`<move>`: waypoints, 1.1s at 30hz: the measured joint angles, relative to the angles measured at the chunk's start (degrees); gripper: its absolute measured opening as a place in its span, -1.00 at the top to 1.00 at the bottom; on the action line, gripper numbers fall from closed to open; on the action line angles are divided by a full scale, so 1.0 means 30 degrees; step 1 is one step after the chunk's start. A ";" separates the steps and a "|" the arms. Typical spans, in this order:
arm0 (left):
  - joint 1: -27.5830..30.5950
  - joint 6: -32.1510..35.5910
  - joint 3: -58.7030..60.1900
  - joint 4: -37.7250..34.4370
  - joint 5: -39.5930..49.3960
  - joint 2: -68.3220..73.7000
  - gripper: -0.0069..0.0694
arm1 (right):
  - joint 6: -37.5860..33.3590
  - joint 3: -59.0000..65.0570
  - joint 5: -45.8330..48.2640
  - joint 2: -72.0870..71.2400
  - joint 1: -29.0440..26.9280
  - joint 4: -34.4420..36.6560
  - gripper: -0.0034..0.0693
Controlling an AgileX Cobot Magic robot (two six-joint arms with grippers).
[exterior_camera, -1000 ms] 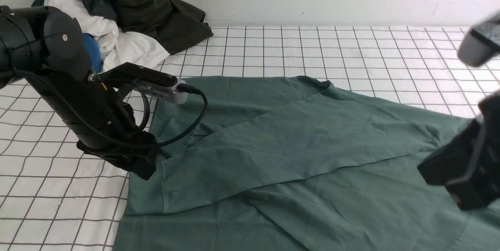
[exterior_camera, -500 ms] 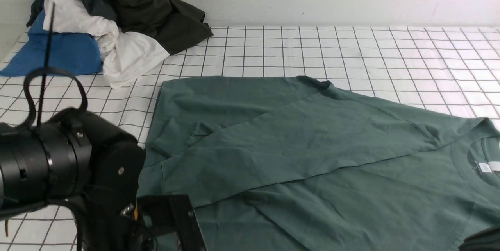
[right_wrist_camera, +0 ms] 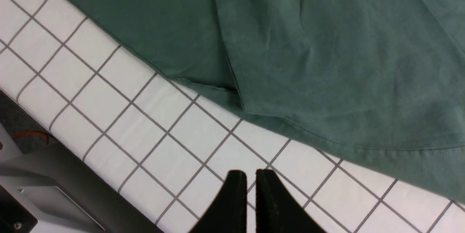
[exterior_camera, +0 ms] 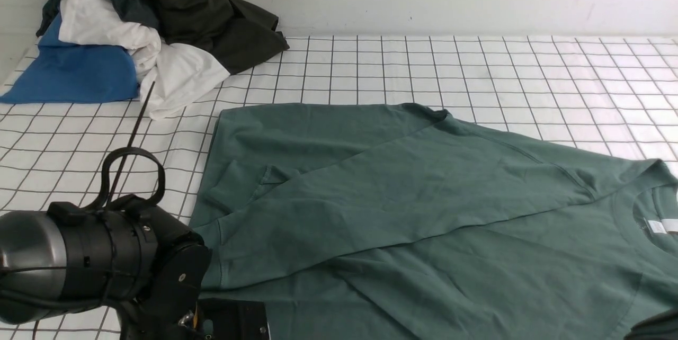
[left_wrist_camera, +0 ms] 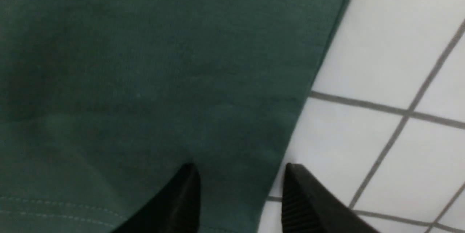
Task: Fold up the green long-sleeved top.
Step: Use both arms simultaneously to clamp the lower edge of the clothing fabric
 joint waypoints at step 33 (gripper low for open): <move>0.0019 -0.3318 -0.2758 0.2068 0.4363 -0.4389 0.81 | -0.1683 0.0000 0.0000 0.0920 0.0000 -0.1537 0.24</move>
